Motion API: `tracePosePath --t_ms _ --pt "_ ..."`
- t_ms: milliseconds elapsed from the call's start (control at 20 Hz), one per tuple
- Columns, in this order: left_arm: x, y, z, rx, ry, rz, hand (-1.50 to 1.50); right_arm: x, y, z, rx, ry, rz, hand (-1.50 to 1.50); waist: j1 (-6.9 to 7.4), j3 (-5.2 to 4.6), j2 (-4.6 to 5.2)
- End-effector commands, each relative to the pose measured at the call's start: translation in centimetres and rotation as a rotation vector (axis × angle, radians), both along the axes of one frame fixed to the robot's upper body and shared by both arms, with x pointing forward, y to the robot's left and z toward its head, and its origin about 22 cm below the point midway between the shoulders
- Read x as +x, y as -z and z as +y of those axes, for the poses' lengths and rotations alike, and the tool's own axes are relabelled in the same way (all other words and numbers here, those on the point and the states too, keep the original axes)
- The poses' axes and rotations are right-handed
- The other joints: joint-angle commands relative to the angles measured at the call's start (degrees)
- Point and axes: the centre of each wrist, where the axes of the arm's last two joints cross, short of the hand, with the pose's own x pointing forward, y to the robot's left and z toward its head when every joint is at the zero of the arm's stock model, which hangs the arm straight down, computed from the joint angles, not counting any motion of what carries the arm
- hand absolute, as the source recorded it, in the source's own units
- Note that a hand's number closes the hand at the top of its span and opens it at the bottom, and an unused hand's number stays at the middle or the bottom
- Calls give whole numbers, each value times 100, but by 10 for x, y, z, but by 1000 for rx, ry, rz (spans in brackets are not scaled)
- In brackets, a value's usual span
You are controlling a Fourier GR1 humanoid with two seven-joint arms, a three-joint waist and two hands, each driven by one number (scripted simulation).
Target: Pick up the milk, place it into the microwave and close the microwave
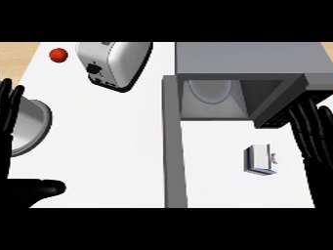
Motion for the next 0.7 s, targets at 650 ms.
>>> tracePosePath --t_ms 650 --pt "-72 -13 57 -24 0 43 -150 -28 24 -11 -68 108 116 -150 46 1 -5"
